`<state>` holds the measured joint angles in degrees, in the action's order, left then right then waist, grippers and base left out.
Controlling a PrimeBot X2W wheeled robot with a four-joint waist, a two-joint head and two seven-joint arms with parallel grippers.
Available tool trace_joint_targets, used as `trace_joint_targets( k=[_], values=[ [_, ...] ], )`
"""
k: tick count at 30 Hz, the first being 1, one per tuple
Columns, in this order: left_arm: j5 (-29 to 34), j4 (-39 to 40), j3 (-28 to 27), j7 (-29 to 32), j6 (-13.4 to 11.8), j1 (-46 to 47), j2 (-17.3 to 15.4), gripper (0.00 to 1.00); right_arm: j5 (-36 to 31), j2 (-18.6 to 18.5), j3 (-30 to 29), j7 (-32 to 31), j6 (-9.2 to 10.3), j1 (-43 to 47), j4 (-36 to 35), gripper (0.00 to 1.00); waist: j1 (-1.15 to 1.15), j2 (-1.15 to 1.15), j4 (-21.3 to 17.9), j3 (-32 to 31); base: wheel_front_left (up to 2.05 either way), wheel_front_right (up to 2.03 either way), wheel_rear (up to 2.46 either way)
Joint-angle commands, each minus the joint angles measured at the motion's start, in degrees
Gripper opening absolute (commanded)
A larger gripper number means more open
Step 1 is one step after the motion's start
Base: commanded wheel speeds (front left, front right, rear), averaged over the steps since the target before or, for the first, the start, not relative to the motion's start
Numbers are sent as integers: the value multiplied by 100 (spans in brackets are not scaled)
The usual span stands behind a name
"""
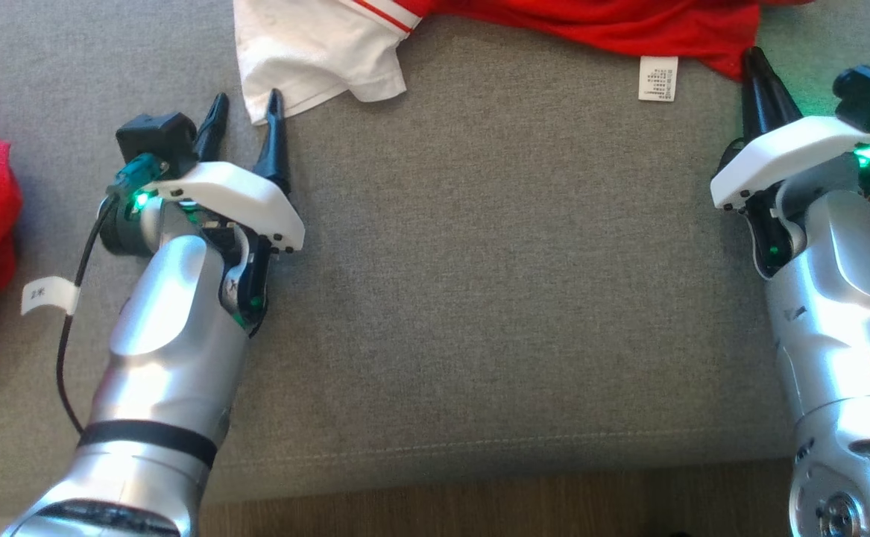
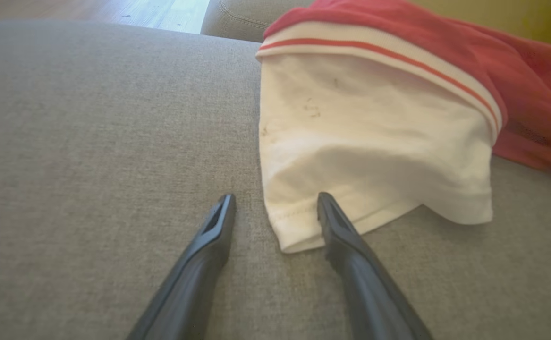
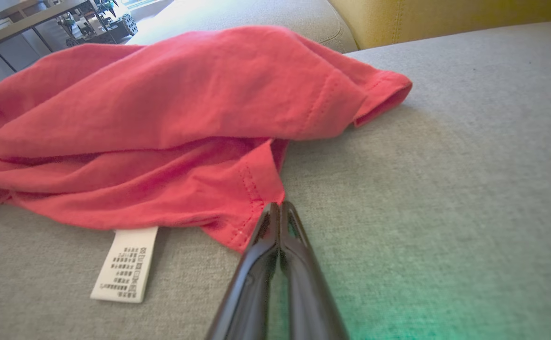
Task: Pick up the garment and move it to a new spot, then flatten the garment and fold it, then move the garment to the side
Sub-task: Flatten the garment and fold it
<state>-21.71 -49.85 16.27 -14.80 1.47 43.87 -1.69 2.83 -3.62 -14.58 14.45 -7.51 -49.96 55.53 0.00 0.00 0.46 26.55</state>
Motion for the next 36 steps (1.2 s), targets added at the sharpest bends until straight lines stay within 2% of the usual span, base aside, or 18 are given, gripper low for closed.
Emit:
trace_joint_targets(
  k=[1,6,10,15,18,23,27,31,36],
  values=[
    [-47,-140,35,-19,133,73,-120,0,20,74,62,54,2,-144,-171,0,0,0,-6,-3,0,0,0],
    [-200,-359,267,-19,343,146,-120,0,-63,74,-12,54,2,-133,-189,0,0,0,1,-40,0,0,0],
    [-573,-108,231,-19,476,154,-119,0,-35,74,-17,54,2,-130,-288,0,0,0,7,-156,0,0,0],
    [-1645,728,-47,-19,591,47,-119,0,446,74,292,54,2,-125,-443,0,0,0,1,-452,0,0,0],
    [-2416,1477,-17,-5,598,30,-138,0,722,74,525,55,2,-165,-626,0,0,0,-44,-692,0,0,0],
    [-3640,2650,-223,335,600,62,-529,0,958,74,747,-101,2,-360,-977,0,0,0,-180,-1170,0,0,0],
    [-4233,3248,-621,600,597,190,-832,0,872,-10,624,-438,2,-609,-1355,0,0,0,-302,-1566,0,0,0],
    [-4497,3653,-945,854,319,449,-1066,0,806,-196,484,-866,2,-863,-1682,0,0,0,-375,-1879,0,0,0],
    [-4589,3921,-1047,1343,-243,958,-1303,0,1102,-356,386,-1630,2,-1242,-2065,0,0,0,-410,-2187,0,0,0]
  ],
)
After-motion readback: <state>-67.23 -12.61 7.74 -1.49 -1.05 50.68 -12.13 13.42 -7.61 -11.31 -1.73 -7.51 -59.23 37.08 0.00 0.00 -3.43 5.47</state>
